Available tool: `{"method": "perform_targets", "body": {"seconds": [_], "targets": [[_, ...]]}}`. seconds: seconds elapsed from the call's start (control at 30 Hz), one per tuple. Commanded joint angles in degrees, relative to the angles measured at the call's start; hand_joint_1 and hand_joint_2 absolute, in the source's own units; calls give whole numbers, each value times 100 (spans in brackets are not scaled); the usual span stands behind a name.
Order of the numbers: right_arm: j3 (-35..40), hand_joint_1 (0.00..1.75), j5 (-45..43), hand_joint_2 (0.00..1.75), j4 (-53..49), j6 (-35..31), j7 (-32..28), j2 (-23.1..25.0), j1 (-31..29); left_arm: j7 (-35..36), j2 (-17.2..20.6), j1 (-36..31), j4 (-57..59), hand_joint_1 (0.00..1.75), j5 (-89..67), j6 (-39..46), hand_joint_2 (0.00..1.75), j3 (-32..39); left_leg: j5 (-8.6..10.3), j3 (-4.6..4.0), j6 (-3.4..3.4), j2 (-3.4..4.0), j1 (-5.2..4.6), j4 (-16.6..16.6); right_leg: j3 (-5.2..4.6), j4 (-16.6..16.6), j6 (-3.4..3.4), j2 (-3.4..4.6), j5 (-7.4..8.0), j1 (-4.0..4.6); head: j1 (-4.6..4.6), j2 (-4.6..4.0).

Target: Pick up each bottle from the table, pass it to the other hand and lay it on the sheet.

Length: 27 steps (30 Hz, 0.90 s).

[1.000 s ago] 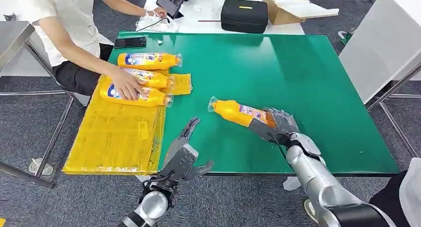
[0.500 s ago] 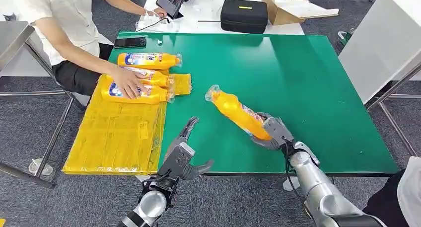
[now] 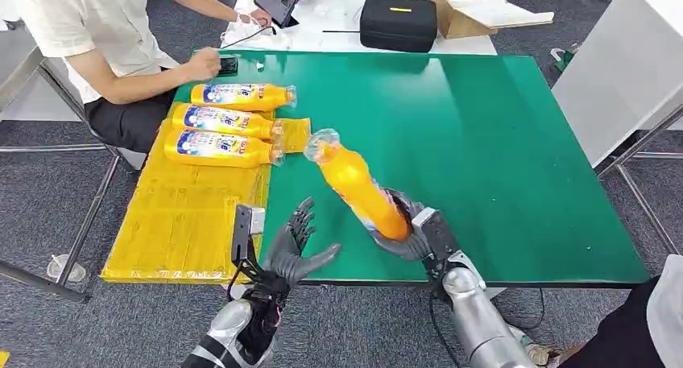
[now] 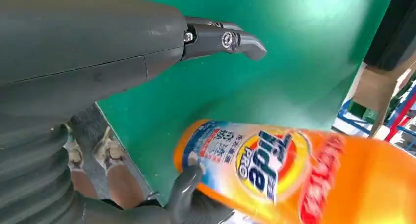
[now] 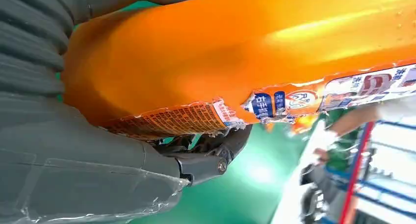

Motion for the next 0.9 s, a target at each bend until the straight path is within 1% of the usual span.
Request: {"method": "perform_targets", "body": {"seconds": [0.03,0.07,0.1,0.17,0.2,0.23,0.27,0.3,0.33,0.37,0.4,0.47,0.5,0.53,0.57,0.6,0.63,0.67,0.7,0.73,0.77,0.8,0.83,0.9], "targets": [[481,175,-151,175,-300,7,-16,-11,-57,33,26,-293,446,0,194,52,175,17,-12,30,3,11,0,0,29,-1,-12,2,-9,3,-2,0],[572,175,-171,175,-316,22,-61,4,-75,137,5,-337,529,0,358,50,175,36,-5,13,2,5,-1,-1,14,-2,-7,-1,-4,0,0,0],[624,175,-168,175,-327,17,-63,45,-92,159,-7,-363,567,0,443,37,175,57,-10,23,3,6,0,1,25,-1,-12,-2,-8,2,-2,0],[751,175,-169,175,-288,-43,-8,94,-137,113,-42,-438,659,0,611,-6,175,57,-12,27,1,12,-1,2,25,1,-15,3,-9,2,-2,0],[825,175,-186,175,-265,-73,4,90,-152,89,-39,-468,690,0,706,-62,175,18,-8,14,0,15,-3,1,13,0,-11,9,-3,0,0,0],[895,175,-196,175,-214,-104,15,94,-168,20,-39,-470,634,0,779,-96,175,-5,-14,26,0,18,-2,1,24,2,-15,9,-8,2,-2,0],[971,175,-206,175,-158,-142,21,84,-176,-92,-34,-465,512,0,804,-65,175,-43,-8,14,0,12,-2,0,13,0,-11,6,-3,2,0,0],[1010,166,-197,175,-103,-165,32,87,-192,-184,-35,-458,382,0,791,-50,175,-62,-11,23,-1,12,-1,2,21,2,-14,3,-8,4,-2,0],[1045,166,-211,175,-24,-189,42,99,-212,-214,-23,-445,227,0,799,-16,175,-91,-6,11,0,5,0,0,11,-1,-10,-1,-4,4,-2,0],[1095,164,-239,175,129,-200,86,132,-251,-287,-30,-427,3,0,810,128,175,-79,-11,21,1,8,0,3,20,2,-13,0,-8,5,-2,0],[1179,175,-155,175,260,-331,126,134,-284,-360,-47,-406,-178,0,818,309,175,-54,-7,8,2,8,-1,3,7,2,-8,4,-4,3,-2,0],[1220,175,-176,175,479,-362,115,193,-306,-312,-28,-339,-526,0,933,350,175,-55,-17,25,4,16,1,8,24,5,-13,7,-11,7,0,0],[1241,173,-171,175,557,-367,109,203,-325,-277,7,-302,-670,0,995,298,175,-85,-8,10,2,12,2,4,9,1,-8,7,-4,6,-2,0],[1317,173,-107,175,671,-450,109,199,-362,-229,61,-234,-853,0,1048,262,175,-144,-16,23,2,21,2,5,22,2,-12,12,-8,7,0,0],[1345,175,-84,175,725,-486,110,202,-384,-229,81,-205,-925,0,1051,255,175,-187,-8,13,2,12,0,0,12,-1,-8,6,-4,4,0,0],[1417,171,-7,175,755,-527,107,191,-414,-216,85,-195,-949,0,1067,258,175,-212,-12,22,2,13,0,0,21,-1,-11,6,-8,5,0,0],[1440,173,15,175,761,-538,103,202,-426,-209,78,-201,-942,0,1081,269,175,-219,-16,29,2,18,1,1,28,-1,-14,10,-10,6,-2,0],[1457,175,20,175,791,-544,102,233,-445,-224,52,-220,-911,0,1129,309,175,-211,-10,15,1,14,0,-1,16,-2,-10,9,-5,4,0,0],[1471,169,19,175,801,-561,103,270,-438,-265,46,-246,-924,0,1120,313,175,-232,-16,27,2,18,0,0,27,-1,-14,10,-10,5,0,0],[1487,171,21,175,806,-564,104,269,-437,-307,53,-244,-945,0,1078,324,175,-253,-18,33,2,20,1,0,33,-1,-16,11,-11,6,0,0],[1498,173,16,175,821,-570,101,277,-427,-365,64,-235,-991,0,1035,317,175,-279,-10,15,1,13,-1,0,16,0,-11,8,-6,3,-2,0],[1507,173,23,175,851,-578,106,276,-423,-361,69,-230,-1028,0,1034,312,175,-301,-14,23,0,17,1,0,24,-1,-14,10,-8,6,-2,0],[1509,175,23,175,862,-580,107,275,-426,-361,72,-226,-1040,0,1036,311,175,-307,-5,5,0,6,0,-2,9,-2,-8,3,-3,3,-2,0],[1557,175,78,175,912,-632,113,305,-479,-328,58,-283,-952,0,1039,372,175,-325,-12,25,1,10,1,-3,27,-3,-14,3,-9,6,-2,0]]}}
